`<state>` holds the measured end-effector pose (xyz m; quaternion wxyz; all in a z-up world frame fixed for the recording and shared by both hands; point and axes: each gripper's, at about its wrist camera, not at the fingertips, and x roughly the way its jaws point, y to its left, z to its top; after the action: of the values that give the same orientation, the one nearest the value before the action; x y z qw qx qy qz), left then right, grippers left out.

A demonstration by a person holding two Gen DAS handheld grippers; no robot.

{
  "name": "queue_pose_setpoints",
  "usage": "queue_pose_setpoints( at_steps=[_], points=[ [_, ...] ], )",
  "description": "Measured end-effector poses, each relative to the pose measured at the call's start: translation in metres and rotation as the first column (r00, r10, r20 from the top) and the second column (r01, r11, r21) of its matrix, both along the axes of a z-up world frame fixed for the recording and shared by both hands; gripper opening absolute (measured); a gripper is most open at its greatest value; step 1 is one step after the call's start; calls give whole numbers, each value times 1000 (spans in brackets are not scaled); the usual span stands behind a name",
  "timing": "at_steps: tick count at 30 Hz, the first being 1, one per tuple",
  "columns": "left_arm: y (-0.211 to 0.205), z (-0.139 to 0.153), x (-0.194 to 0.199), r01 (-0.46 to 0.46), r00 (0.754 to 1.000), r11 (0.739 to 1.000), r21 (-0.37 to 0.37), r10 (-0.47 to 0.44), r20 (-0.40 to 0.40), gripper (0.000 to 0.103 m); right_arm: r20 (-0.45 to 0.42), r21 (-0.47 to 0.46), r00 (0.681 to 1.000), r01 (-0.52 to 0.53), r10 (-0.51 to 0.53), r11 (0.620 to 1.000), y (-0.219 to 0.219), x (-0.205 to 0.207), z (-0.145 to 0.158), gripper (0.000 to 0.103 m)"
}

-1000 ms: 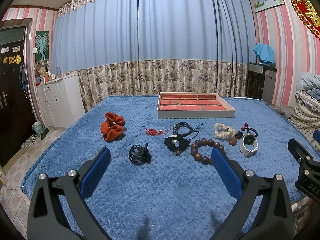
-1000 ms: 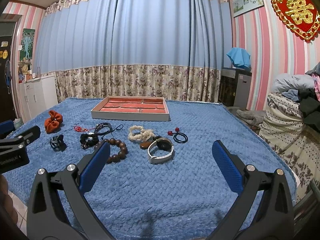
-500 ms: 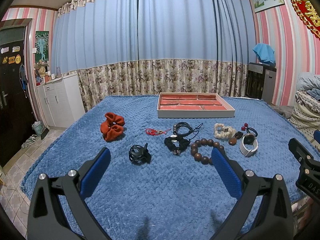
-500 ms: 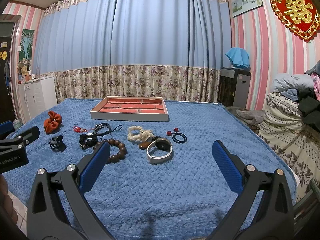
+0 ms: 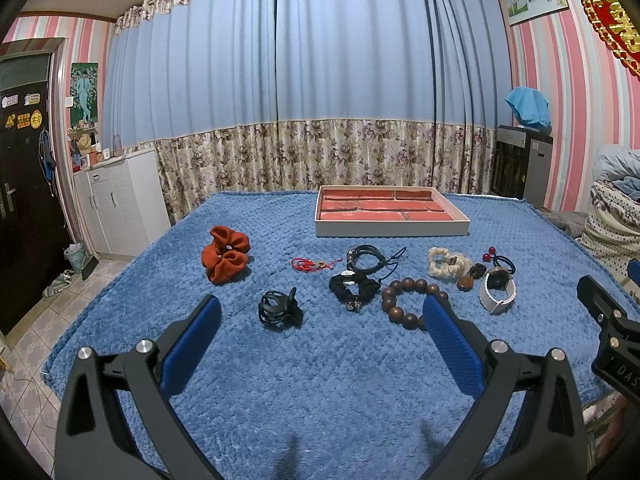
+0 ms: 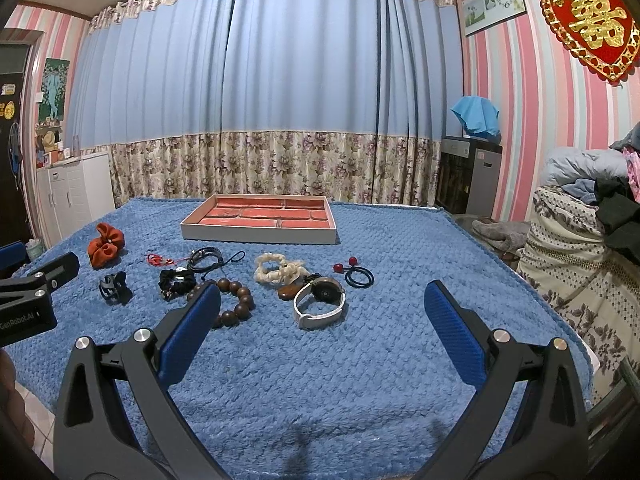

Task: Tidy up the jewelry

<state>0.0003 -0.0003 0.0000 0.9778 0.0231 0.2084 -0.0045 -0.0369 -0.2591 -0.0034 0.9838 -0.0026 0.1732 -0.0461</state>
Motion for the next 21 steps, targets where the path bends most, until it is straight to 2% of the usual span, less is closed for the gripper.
queue_pose_setpoints(
  at_steps=[21],
  points=[
    [-7, 0, 1, -1, 1000, 1000, -1, 1, -3, 98, 1, 0, 1000, 3, -3, 1000, 1, 1, 2, 99]
  ],
)
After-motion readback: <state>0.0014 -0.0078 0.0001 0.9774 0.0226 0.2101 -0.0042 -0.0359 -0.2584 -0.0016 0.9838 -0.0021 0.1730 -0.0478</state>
